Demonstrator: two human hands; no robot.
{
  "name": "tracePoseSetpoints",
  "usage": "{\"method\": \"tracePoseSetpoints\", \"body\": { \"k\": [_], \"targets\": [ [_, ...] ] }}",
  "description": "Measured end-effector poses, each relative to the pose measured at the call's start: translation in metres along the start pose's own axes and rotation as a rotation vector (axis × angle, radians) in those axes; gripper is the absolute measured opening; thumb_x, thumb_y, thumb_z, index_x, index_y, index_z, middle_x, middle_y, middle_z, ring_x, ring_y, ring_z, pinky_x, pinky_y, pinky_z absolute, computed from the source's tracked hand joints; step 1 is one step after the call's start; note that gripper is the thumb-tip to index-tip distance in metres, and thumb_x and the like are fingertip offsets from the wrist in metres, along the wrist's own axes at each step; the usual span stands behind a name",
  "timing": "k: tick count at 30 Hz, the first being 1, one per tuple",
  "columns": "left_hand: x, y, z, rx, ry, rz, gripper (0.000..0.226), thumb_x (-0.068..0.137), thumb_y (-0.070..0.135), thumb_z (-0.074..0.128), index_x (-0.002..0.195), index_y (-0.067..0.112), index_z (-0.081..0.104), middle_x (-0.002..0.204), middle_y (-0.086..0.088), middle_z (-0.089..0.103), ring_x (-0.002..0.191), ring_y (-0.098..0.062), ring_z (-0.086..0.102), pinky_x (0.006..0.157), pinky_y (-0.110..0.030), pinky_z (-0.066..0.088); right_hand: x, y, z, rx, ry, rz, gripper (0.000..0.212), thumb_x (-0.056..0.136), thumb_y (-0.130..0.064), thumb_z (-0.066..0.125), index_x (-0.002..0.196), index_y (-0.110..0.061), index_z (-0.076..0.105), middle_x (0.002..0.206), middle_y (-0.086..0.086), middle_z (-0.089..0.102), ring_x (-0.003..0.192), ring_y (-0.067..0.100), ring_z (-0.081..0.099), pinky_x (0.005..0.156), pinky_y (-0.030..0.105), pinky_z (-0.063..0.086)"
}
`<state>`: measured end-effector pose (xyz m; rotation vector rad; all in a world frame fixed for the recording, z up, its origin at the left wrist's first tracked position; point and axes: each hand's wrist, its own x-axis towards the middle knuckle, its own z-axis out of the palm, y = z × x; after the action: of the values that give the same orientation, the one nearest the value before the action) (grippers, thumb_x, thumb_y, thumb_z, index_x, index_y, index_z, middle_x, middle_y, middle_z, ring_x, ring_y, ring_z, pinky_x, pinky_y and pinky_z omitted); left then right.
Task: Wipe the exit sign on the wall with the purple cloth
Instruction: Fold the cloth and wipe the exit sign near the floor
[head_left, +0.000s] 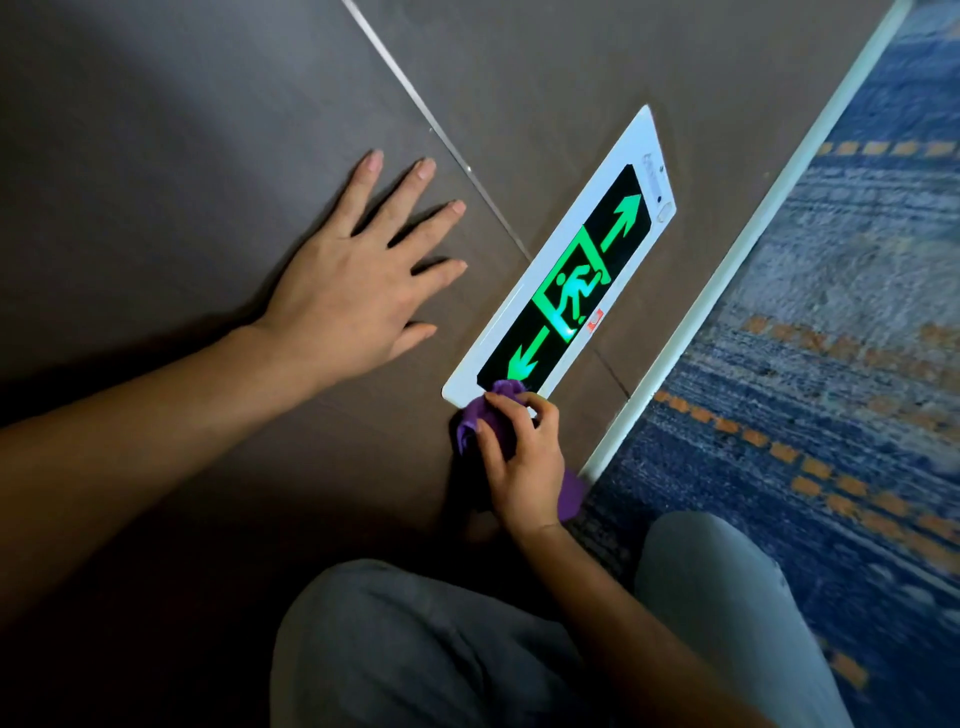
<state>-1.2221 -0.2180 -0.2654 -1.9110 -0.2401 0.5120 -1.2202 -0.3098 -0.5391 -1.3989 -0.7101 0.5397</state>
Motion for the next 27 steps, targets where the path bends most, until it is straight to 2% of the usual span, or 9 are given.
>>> {"method": "tracePoseSetpoints", "body": {
  "k": [2,5,7,13,16,18,21,25,27],
  "targets": [
    [0.000,0.001,0.000,-0.017,0.008,-0.008,0.070,0.095,0.066,0.043,0.156,0.031,0.038,0.172,-0.011,0.013,0.157,-0.044,0.000,0.123,-0.067,0.002,0.006,-0.007,-0.004,0.034,0.031,0.002,0.035,0.096,-0.041,0.068,0.130,-0.034,0.064,0.131,-0.004,0.050,0.118,0.012,0.057,0.092,0.032,0.053],
    [0.000,0.003,0.001,-0.034,0.017,-0.013,0.070,0.095,0.063,0.046,0.155,0.029,0.039,0.171,-0.012,0.015,0.157,-0.044,0.001,0.123,-0.068,0.002,0.019,-0.031,-0.001,0.104,0.078,-0.052,0.044,0.100,-0.052,0.055,0.143,-0.041,0.052,0.139,-0.005,0.046,0.129,0.009,0.051,0.105,0.017,0.040],
    [-0.001,0.003,0.002,-0.029,0.026,-0.013,0.070,0.095,0.062,0.046,0.156,0.028,0.039,0.171,-0.012,0.016,0.157,-0.044,0.002,0.123,-0.068,0.004,0.023,-0.043,0.005,0.083,0.080,-0.086,0.046,0.102,-0.054,0.050,0.147,-0.043,0.047,0.145,-0.003,0.044,0.134,0.010,0.047,0.109,0.017,0.036],
    [-0.011,0.009,0.006,-0.084,0.056,-0.027,0.068,0.096,0.057,0.049,0.155,0.023,0.042,0.170,-0.015,0.019,0.157,-0.045,0.004,0.123,-0.068,0.005,0.011,-0.037,0.018,0.109,0.103,-0.026,0.040,0.101,-0.052,0.051,0.136,-0.036,0.062,0.146,0.000,0.046,0.136,0.014,0.048,0.109,0.021,0.036],
    [-0.011,0.009,0.007,-0.096,0.076,-0.029,0.068,0.096,0.057,0.050,0.154,0.023,0.043,0.170,-0.015,0.021,0.157,-0.045,0.005,0.123,-0.068,0.005,0.004,-0.023,0.023,0.079,0.108,-0.021,0.035,0.100,-0.040,0.061,0.133,-0.028,0.064,0.144,0.005,0.047,0.134,0.019,0.051,0.108,0.026,0.041],
    [-0.011,0.010,0.008,-0.087,0.081,-0.033,0.067,0.096,0.057,0.049,0.153,0.023,0.043,0.170,-0.015,0.021,0.157,-0.045,0.005,0.123,-0.068,0.005,-0.001,-0.010,0.022,0.057,0.103,0.005,0.035,0.098,-0.033,0.064,0.133,-0.029,0.062,0.143,0.005,0.046,0.130,0.017,0.052,0.102,0.027,0.045],
    [-0.011,0.010,0.010,-0.103,0.094,-0.039,0.066,0.096,0.056,0.049,0.153,0.023,0.044,0.169,-0.014,0.022,0.157,-0.045,0.006,0.123,-0.068,0.005,-0.004,0.007,0.017,0.017,0.074,0.036,0.037,0.097,-0.028,0.066,0.134,-0.031,0.059,0.143,0.003,0.045,0.119,0.006,0.050,0.094,0.024,0.045],
    [-0.012,0.009,0.011,-0.118,0.103,-0.039,0.065,0.097,0.056,0.049,0.152,0.022,0.045,0.169,-0.015,0.022,0.157,-0.045,0.005,0.123,-0.068,0.003,-0.003,0.020,0.004,-0.030,0.024,0.063,0.034,0.097,-0.028,0.067,0.131,-0.026,0.064,0.139,0.004,0.049,0.122,0.015,0.056,0.094,0.024,0.045],
    [-0.012,0.010,0.012,-0.110,0.105,-0.040,0.065,0.097,0.056,0.048,0.153,0.022,0.044,0.169,-0.014,0.022,0.157,-0.045,0.005,0.123,-0.068,0.003,-0.002,0.019,-0.004,0.007,0.049,0.087,0.029,0.100,-0.038,0.061,0.127,-0.030,0.067,0.133,0.000,0.052,0.117,0.003,0.055,0.095,0.012,0.040]
  ]
}}
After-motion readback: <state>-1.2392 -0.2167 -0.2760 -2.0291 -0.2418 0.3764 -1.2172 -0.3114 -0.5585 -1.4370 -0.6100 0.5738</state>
